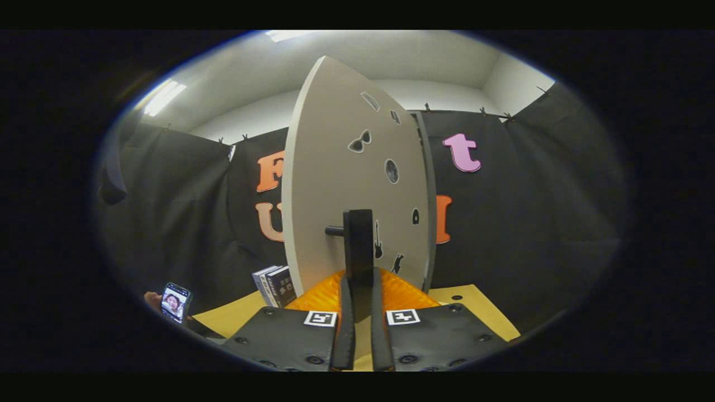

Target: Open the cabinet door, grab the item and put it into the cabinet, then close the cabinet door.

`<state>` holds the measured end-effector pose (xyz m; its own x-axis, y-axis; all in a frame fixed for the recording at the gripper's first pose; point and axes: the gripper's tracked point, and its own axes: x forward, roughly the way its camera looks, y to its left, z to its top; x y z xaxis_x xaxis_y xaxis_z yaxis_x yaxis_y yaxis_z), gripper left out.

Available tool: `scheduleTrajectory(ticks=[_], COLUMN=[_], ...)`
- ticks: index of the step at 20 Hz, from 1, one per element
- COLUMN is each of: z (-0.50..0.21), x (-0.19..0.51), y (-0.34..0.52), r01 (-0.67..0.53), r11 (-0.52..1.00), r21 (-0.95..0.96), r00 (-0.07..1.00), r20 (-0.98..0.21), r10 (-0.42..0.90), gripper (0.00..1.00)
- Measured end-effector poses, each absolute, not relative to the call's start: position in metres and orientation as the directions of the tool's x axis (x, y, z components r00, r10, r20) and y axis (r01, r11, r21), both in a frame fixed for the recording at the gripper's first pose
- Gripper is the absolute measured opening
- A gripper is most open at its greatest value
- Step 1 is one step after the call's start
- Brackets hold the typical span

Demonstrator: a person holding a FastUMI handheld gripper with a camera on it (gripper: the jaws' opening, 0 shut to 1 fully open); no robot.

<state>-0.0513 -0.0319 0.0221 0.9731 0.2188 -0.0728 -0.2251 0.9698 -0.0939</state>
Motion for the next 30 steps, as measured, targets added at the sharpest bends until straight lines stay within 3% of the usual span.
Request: scheduleTrajectory(ticks=[15, 24, 30], z=[0.036, 0.037, 0.028], x=[-0.050, -0.051, -0.067], y=[-0.149, -0.175, -0.176], r01=[-0.054, -0.176, -0.119], r11=[0.988, 0.984, 0.988], r21=[-0.147, -0.039, -0.098], r00=[0.997, 0.984, 0.992], r20=[-0.059, -0.044, -0.059], r10=[0.046, 0.174, 0.114], gripper=[0.19, 0.19, 0.18])
